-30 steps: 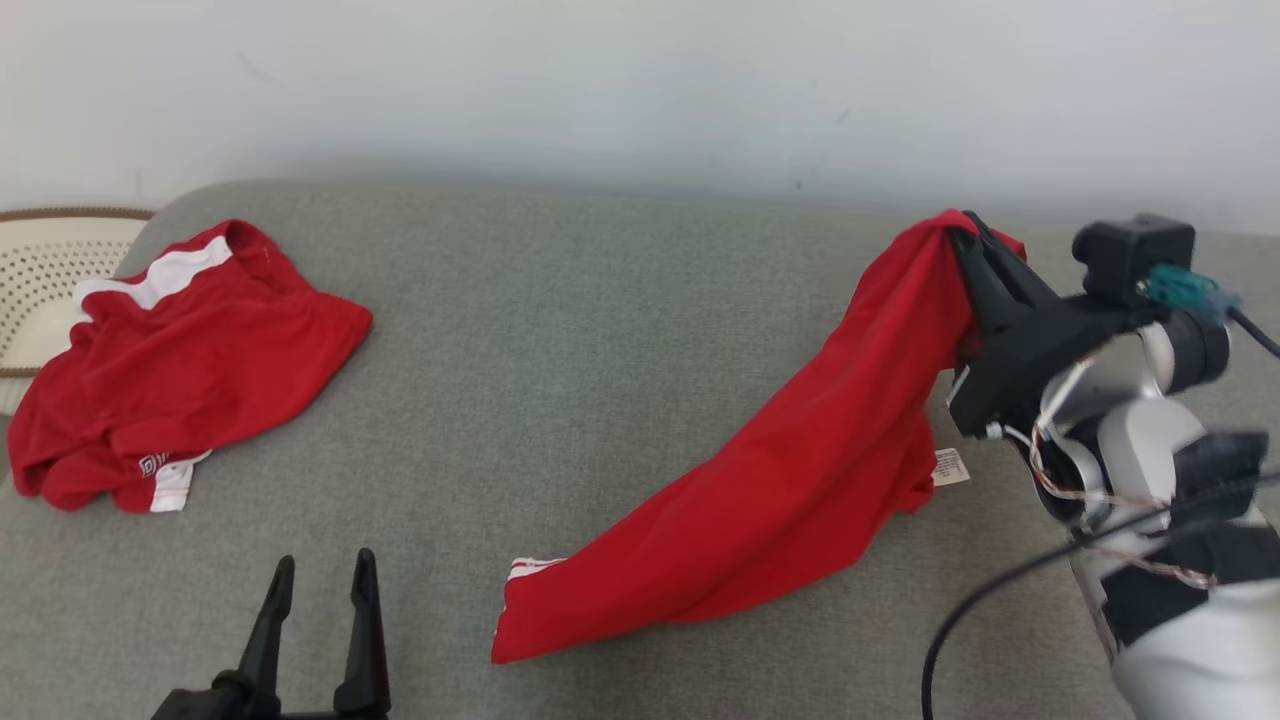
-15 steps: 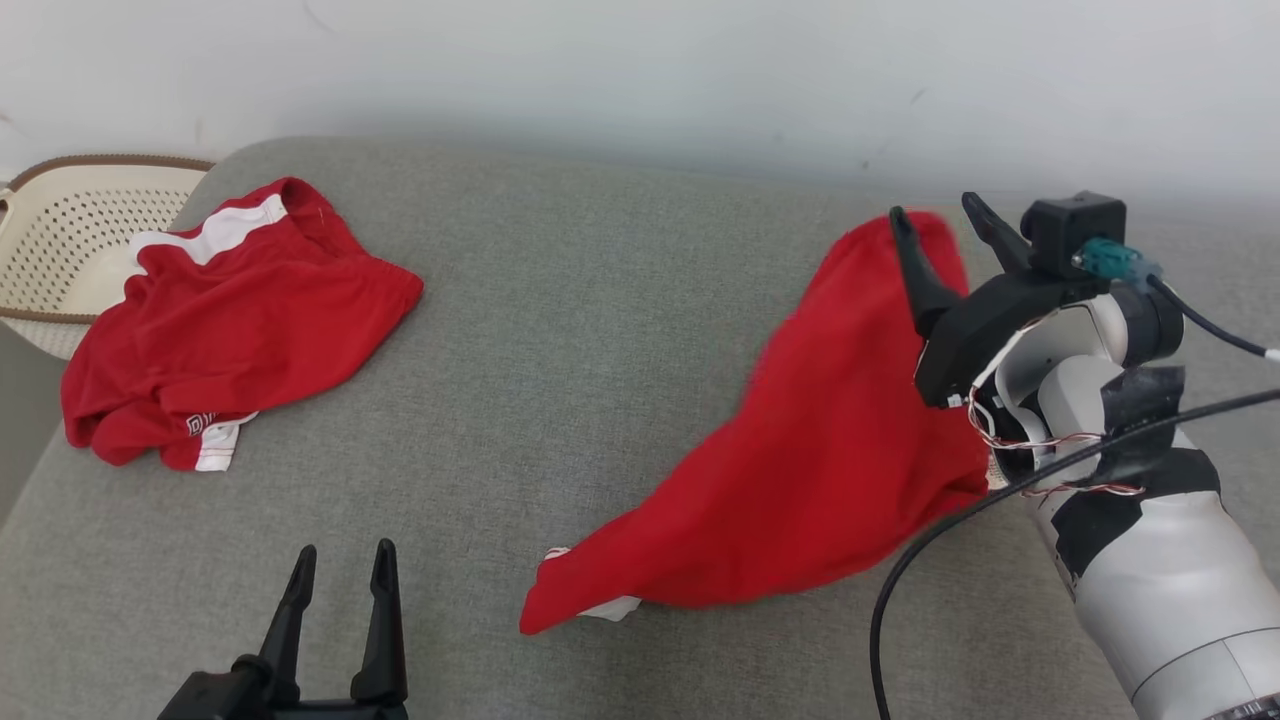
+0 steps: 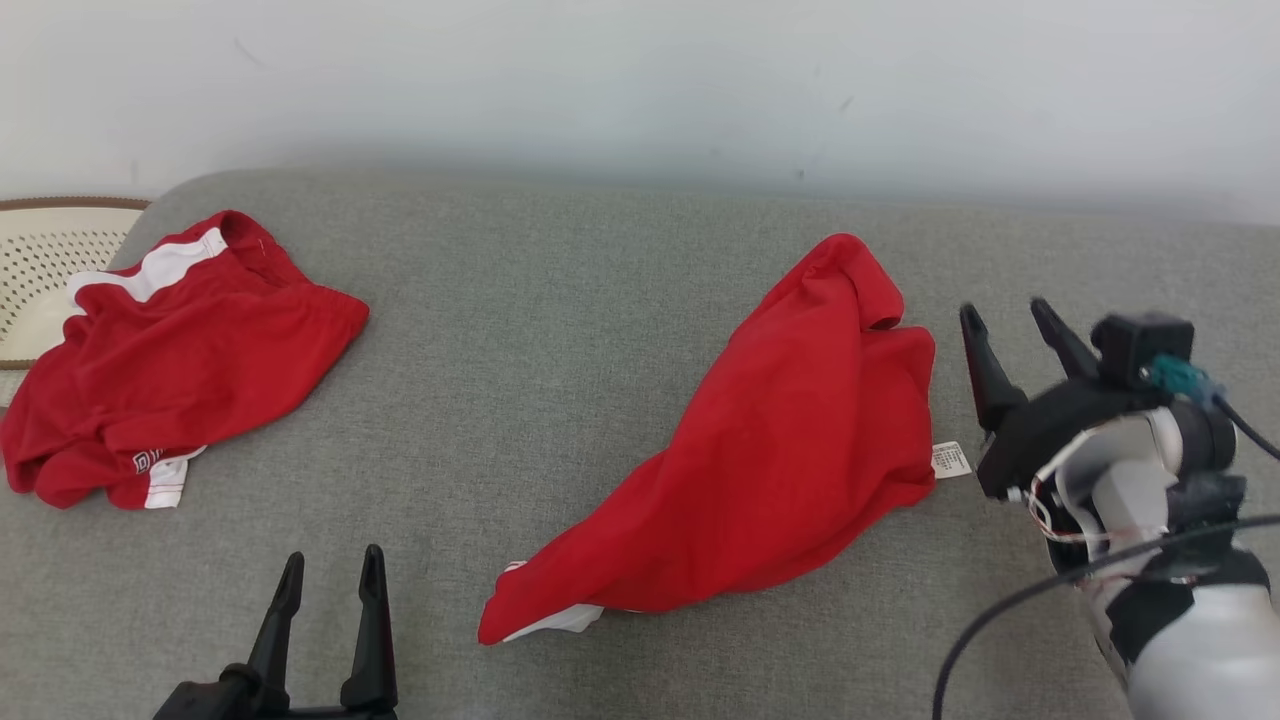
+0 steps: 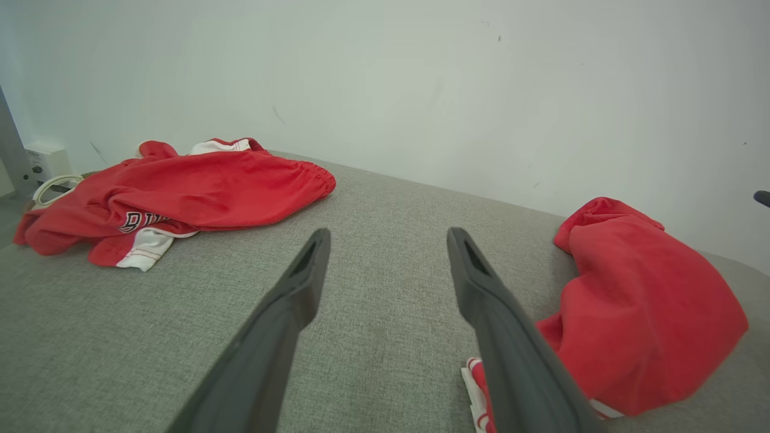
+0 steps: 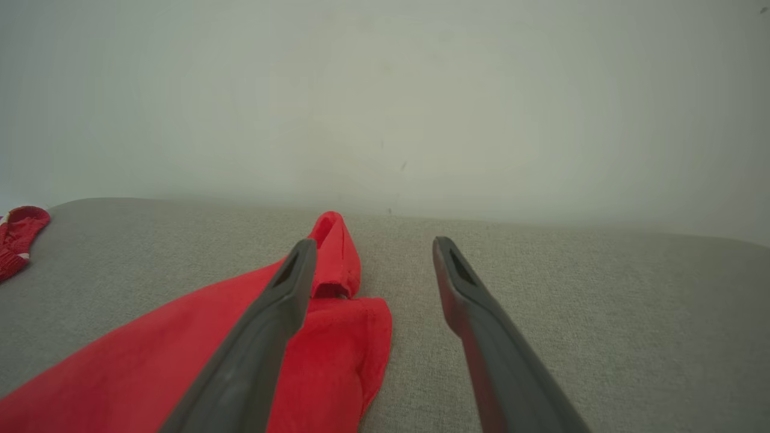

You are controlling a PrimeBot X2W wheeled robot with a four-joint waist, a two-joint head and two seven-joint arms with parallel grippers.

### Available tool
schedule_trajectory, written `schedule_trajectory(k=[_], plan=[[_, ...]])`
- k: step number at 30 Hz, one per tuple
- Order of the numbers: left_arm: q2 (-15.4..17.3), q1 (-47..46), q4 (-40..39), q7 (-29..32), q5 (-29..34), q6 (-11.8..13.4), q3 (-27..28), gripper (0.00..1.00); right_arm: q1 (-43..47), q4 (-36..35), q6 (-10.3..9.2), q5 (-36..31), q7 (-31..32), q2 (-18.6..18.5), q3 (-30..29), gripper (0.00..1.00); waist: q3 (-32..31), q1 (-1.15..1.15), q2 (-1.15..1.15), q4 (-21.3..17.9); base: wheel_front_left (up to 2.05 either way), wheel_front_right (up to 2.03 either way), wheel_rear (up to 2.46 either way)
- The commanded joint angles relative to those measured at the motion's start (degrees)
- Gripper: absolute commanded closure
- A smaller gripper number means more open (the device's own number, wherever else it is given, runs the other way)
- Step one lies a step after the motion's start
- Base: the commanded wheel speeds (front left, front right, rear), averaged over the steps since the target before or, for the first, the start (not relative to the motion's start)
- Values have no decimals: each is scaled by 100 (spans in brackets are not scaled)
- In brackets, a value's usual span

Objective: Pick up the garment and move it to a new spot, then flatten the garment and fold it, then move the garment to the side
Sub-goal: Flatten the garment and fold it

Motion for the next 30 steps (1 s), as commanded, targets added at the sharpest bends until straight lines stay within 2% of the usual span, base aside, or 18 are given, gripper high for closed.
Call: schedule_trajectory(k=[1, 5, 12, 27, 28, 29, 30], plan=[[0, 17, -21, -33, 36, 1, 5, 0, 134, -10, 3, 40, -28, -14, -10, 0, 24, 0, 0, -9, 0, 0, 0], [0, 17, -33, -33, 41, 4, -15, 0, 503, 99, 3, 131, -50, -109, -108, 0, 70, 0, 0, 25, 0, 0, 0], [0, -19, -12, -33, 30, 1, 3, 0, 1010, 175, 3, 287, 15, 51, -163, 0, 128, 0, 0, 105, 0, 0, 0], [0, -71, 14, -33, -21, 20, -14, 0, 1052, 296, 3, 353, 463, 400, 95, 0, 236, 0, 0, 248, 0, 0, 0], [0, -75, 20, -33, -22, 16, -8, 0, 1050, 333, 3, 377, 547, 416, 121, 4, 236, 0, 0, 255, 0, 0, 0], [0, -79, 29, -33, -22, 15, -3, 0, 1052, 370, 3, 368, 639, 427, 167, 52, 234, 0, 0, 263, 0, 0, 0], [0, -81, 35, -33, -25, 19, 1, 0, 1044, 385, 3, 377, 672, 436, 202, 78, 229, 0, 0, 268, 0, 0, 0]])
